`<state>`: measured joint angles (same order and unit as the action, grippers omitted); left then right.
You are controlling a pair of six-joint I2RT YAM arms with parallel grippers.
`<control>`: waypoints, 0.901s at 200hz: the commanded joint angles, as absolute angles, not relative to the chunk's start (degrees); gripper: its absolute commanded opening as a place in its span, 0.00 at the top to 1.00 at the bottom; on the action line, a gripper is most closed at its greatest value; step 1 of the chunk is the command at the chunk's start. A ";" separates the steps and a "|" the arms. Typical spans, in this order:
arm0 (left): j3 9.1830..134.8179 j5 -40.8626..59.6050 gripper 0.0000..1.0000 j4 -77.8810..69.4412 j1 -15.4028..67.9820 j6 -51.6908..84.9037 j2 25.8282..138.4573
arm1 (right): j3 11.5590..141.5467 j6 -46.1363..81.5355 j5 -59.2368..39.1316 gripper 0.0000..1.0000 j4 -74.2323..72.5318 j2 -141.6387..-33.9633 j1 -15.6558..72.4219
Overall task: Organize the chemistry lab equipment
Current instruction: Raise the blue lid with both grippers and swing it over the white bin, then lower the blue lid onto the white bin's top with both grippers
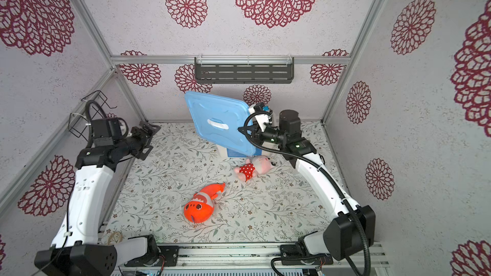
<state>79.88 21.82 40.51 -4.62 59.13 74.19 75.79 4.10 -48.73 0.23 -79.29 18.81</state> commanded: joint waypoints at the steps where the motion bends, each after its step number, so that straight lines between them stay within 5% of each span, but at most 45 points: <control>1: 83.91 24.38 0.04 27.57 -0.22 53.76 80.67 | 78.69 13.71 -60.83 0.83 -3.04 -78.07 15.16; 29: 91.16 25.47 0.04 29.37 3.47 40.96 91.11 | 80.78 15.72 -60.40 0.85 -0.20 -80.12 11.52; 74: 91.88 30.97 0.05 20.77 7.06 41.28 99.95 | 80.00 28.97 -58.11 0.92 -11.32 -83.87 8.50; 108: 94.17 31.65 0.05 21.09 7.26 40.88 102.51 | 76.36 44.07 -55.62 0.91 -25.03 -86.24 6.59; 180: 96.30 31.90 0.05 23.84 7.82 39.28 105.63 | 77.21 49.95 -51.59 0.92 -21.68 -93.10 3.65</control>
<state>94.96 31.20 23.57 7.27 40.77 103.77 75.48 45.08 -53.71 -15.64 -92.25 5.23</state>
